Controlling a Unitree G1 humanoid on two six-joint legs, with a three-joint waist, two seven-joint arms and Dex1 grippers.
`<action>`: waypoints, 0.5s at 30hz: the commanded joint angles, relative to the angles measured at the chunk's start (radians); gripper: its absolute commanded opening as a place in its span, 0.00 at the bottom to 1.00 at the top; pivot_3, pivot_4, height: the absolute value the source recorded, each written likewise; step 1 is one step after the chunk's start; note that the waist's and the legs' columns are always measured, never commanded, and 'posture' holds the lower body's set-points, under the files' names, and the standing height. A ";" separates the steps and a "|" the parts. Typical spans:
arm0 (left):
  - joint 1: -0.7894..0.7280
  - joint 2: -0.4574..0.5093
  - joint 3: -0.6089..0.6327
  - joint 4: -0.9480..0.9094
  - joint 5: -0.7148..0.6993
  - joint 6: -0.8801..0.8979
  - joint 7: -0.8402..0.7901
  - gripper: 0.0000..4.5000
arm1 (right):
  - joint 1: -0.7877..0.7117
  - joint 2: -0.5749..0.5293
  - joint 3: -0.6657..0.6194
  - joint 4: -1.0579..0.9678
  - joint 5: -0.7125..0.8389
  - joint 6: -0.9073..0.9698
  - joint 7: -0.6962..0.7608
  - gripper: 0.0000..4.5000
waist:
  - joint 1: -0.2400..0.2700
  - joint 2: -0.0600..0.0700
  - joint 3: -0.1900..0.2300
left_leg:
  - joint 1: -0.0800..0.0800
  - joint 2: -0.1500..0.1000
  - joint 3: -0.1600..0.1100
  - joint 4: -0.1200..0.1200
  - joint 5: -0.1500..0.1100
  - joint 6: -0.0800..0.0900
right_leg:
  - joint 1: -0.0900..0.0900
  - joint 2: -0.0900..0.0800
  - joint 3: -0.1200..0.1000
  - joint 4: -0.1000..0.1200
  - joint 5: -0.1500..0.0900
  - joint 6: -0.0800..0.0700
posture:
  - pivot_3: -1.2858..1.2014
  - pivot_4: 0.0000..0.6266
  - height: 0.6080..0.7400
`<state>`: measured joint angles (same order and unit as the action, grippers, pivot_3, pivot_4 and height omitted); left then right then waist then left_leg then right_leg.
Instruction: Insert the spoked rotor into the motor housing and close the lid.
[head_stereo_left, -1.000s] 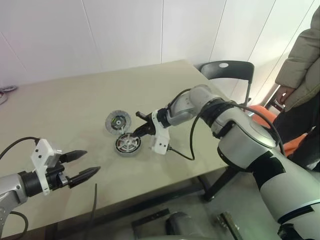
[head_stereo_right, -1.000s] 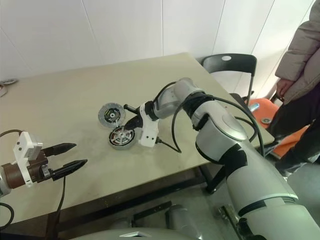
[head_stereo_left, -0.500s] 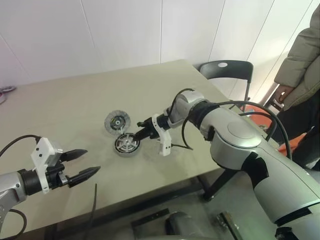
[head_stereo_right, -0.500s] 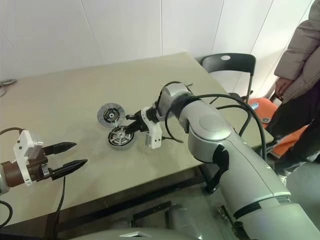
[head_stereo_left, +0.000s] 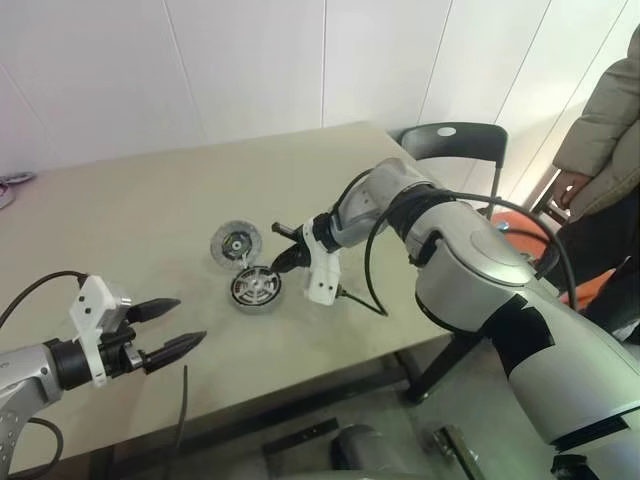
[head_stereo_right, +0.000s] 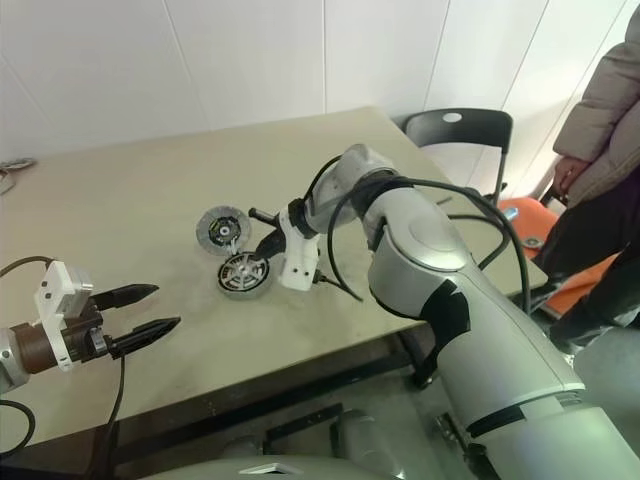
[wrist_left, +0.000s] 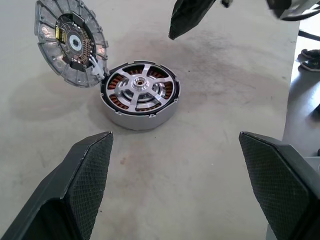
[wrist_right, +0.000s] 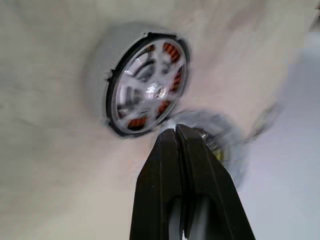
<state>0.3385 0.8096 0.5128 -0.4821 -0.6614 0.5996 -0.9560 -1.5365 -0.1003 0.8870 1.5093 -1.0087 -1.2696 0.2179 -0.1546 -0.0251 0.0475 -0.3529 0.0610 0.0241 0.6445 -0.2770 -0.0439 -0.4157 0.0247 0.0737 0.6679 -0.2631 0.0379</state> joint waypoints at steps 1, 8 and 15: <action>-0.016 -0.004 -0.003 -0.021 -0.006 -0.018 0.007 0.96 | 0.036 0.042 -0.324 0.031 0.343 0.118 0.706 0.01 | 0.000 0.000 0.000 | 0.003 0.001 -0.001 0.000 0.000 0.000 | 0.004 0.000 -0.002 -0.001 0.000 0.000 | 0.52 0.00 1.00; -0.011 -0.006 -0.003 -0.028 -0.010 -0.016 0.012 0.96 | 0.120 0.075 -0.491 -0.143 0.580 0.405 1.267 0.01 | 0.003 0.005 0.004 | 0.014 0.003 -0.005 -0.001 0.000 0.000 | 0.015 -0.001 -0.005 0.000 -0.003 0.000 | 0.52 0.00 1.00; -0.001 -0.011 -0.001 -0.044 -0.015 -0.011 0.026 0.96 | 0.142 0.108 -0.464 -0.216 0.583 0.498 1.250 0.01 | 0.001 0.005 0.004 | 0.012 0.002 -0.002 -0.001 0.000 0.000 | 0.012 -0.001 -0.003 -0.001 -0.003 -0.001 | 0.52 0.00 1.00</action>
<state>0.3404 0.8000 0.4972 -0.4943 -0.6645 0.5999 -0.9347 -1.3853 0.0053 0.4231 1.3347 -0.4357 -0.7717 1.4858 -0.1540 -0.0199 0.0511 -0.3415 0.0625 0.0218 0.6435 -0.2772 -0.0442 -0.4046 0.0234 0.0713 0.6671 -0.2662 0.0367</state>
